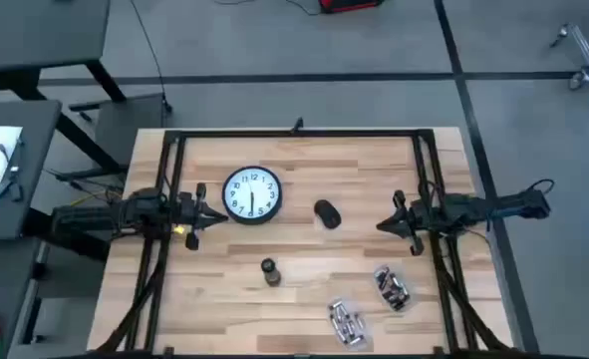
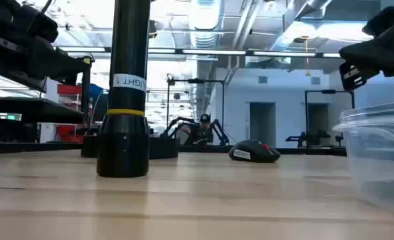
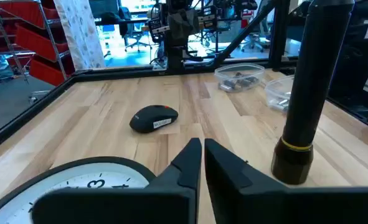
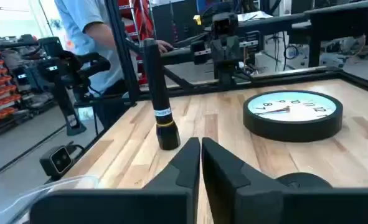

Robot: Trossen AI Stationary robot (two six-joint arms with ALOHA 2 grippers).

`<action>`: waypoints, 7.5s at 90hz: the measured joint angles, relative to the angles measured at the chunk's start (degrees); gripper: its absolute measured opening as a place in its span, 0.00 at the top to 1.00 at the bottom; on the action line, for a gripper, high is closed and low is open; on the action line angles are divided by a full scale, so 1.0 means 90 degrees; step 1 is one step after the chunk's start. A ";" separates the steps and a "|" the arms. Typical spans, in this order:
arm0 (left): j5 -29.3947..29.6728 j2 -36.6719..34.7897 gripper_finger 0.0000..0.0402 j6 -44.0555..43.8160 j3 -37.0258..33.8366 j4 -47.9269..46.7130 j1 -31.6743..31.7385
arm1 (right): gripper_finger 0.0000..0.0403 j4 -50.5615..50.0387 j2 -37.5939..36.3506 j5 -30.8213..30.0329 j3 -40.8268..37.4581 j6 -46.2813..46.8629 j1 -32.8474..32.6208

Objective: Insert battery

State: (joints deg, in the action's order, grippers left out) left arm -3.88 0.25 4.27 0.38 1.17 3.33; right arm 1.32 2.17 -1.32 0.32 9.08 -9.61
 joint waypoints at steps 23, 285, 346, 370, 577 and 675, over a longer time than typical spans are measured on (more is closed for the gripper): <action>0.0000 0.0002 1.00 0.0000 -0.0002 0.0000 0.0000 | 0.98 0.0002 0.0002 0.0000 -0.0002 -0.0002 -0.0002; 0.0491 0.0003 1.00 0.0111 -0.0002 -0.0058 0.0003 | 0.98 0.0000 0.0001 0.0000 -0.0002 0.0000 -0.0001; 0.0579 0.0002 1.00 0.0073 -0.0002 -0.0053 0.0002 | 0.98 0.0002 0.0001 0.0000 -0.0001 0.0000 -0.0001; 0.0591 0.0002 1.00 0.0038 -0.0001 -0.0049 0.0002 | 0.98 0.0205 0.0006 -0.0027 -0.0002 0.0196 0.0000; 0.0634 0.0000 1.00 -0.1790 0.0183 0.0309 0.0005 | 0.21 0.5794 1.1631 -0.1616 0.4503 0.1058 -0.0976; 0.0641 0.0000 1.00 -0.1790 0.0202 0.0280 0.0005 | 0.21 0.0815 0.9752 -0.1197 0.6137 0.0612 -0.0816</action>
State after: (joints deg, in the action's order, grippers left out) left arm 1.89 0.25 -11.84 2.20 3.69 3.38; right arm 8.66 89.95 -12.10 55.55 14.59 -16.95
